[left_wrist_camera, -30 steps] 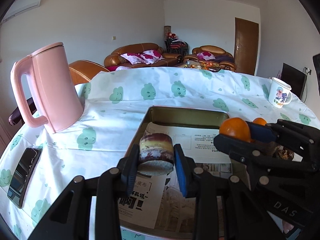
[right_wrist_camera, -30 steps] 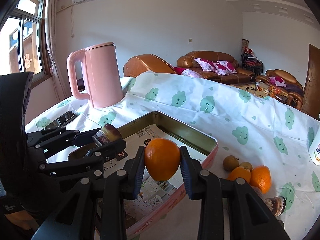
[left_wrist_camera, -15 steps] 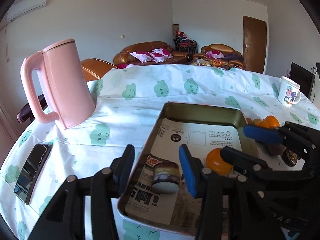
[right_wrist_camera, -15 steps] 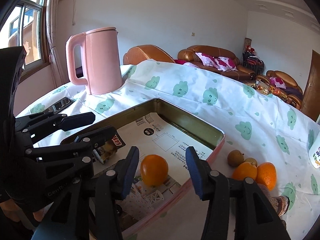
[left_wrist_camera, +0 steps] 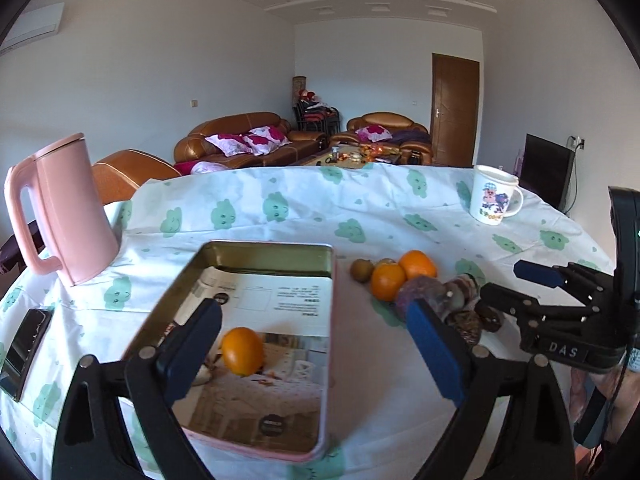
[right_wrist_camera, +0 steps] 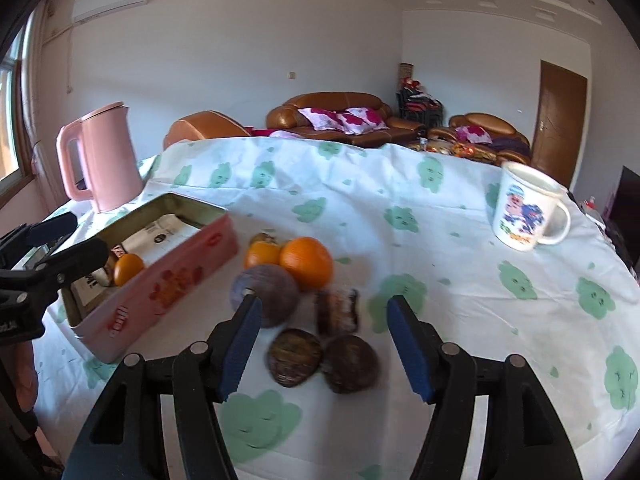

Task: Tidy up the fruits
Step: 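Grasp a dark brown round fruit with the right tool while the left grasps another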

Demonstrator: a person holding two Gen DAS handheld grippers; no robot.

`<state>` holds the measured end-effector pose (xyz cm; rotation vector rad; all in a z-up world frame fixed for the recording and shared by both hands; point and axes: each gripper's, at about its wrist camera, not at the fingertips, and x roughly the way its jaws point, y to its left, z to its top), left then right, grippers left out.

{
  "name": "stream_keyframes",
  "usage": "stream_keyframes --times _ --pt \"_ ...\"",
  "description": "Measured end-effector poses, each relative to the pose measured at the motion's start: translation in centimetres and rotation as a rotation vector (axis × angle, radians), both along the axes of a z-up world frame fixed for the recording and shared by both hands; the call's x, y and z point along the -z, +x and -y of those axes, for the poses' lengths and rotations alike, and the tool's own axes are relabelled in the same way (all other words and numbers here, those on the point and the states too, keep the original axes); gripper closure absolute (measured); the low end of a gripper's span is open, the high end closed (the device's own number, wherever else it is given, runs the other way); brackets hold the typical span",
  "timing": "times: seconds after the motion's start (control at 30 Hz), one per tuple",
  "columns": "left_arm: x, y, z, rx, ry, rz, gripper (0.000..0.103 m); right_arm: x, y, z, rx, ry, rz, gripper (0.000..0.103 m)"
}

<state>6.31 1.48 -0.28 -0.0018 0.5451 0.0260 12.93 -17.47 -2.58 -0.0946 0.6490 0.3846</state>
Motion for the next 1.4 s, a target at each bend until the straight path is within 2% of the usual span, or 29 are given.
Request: stream_keyframes --times 0.2,0.33,0.4,0.5,0.67,0.73,0.8,0.9,0.93,1.03,1.2,1.27,1.4 --pt "1.4 1.6 3.9 0.058 0.027 -0.054 0.007 0.8 1.3 1.2 0.0 0.017 -0.079 0.037" --pt "2.1 2.2 4.8 0.073 0.015 -0.09 0.007 1.6 2.0 1.1 -0.029 0.023 -0.144 0.038" --pt "2.3 2.4 4.8 0.076 0.008 -0.101 0.007 2.1 2.6 1.2 -0.023 0.025 -0.181 0.043" --pt "2.8 2.6 5.1 0.076 0.008 -0.118 0.007 2.7 3.2 1.5 -0.046 0.06 -0.231 0.044" --pt "2.8 2.7 5.1 0.076 0.002 -0.127 0.008 2.9 3.1 0.6 -0.068 0.027 -0.24 0.045" --pt "2.9 2.7 5.2 0.079 0.004 -0.131 0.008 3.0 3.1 0.9 -0.077 0.045 -0.253 0.048" --pt "2.9 2.6 5.2 0.081 0.007 -0.132 0.008 3.2 3.1 1.1 -0.087 0.061 -0.272 0.055" --pt "2.9 2.6 5.4 0.09 0.01 -0.137 0.009 3.2 3.2 1.7 -0.086 0.095 -0.28 0.058" --pt "2.9 2.7 5.5 0.092 0.011 -0.138 0.01 3.2 3.3 1.8 -0.081 0.101 -0.281 0.059" --pt "3.2 3.0 6.3 0.122 0.019 -0.16 0.022 3.2 3.3 1.6 -0.076 0.091 -0.28 0.062" --pt "3.7 3.7 7.7 0.168 0.02 -0.202 0.023 2.6 2.8 2.4 -0.006 0.084 -0.225 0.063" --pt "3.8 4.1 8.0 0.181 0.009 -0.218 0.037 2.3 2.6 3.0 0.027 0.087 -0.199 0.063" --pt "4.6 5.0 9.0 0.219 -0.02 -0.275 0.041 2.1 2.7 3.6 0.057 0.099 -0.19 0.063"
